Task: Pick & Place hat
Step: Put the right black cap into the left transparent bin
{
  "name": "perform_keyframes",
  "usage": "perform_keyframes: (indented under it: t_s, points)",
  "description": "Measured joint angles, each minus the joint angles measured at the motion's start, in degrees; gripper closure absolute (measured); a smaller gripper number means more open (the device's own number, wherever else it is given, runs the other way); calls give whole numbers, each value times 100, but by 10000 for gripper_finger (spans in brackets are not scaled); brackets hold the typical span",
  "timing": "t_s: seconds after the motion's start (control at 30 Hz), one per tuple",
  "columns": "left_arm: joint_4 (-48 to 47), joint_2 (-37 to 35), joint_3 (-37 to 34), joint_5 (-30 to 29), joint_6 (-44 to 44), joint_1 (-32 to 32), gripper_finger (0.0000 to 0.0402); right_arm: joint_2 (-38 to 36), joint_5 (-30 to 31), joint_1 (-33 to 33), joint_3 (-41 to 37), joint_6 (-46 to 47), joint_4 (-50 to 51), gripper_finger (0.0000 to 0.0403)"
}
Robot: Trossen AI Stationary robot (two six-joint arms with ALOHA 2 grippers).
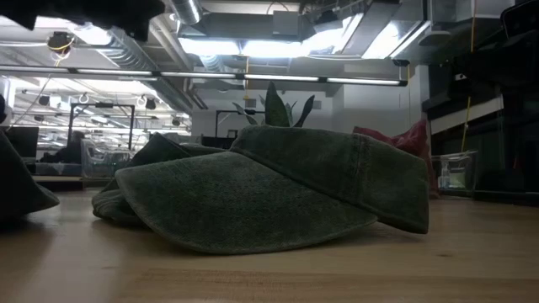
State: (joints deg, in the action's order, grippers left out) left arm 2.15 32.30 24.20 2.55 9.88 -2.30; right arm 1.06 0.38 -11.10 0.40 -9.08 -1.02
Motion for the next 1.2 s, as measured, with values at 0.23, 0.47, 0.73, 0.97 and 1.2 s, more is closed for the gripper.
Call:
perform_keyframes:
  t_s: [0.23,0.47,0.73,0.97,1.2]
  points:
    - [-288,885,553,-80,613,-477,398,0,0,-1,0,0,-1,377]
    - [-602,1938,1179,-153,1178,-959,397,0,0,-2,0,0,-1,377]
    - [-1294,3373,2185,-716,821,-1399,397,0,0,-2,0,0,-1,377]
    - [-2121,4508,3287,-707,624,-1759,382,0,0,-2,0,0,-1,377]
    - [-2555,5393,4192,-831,737,-2103,309,0,0,-2,0,0,-1,377]
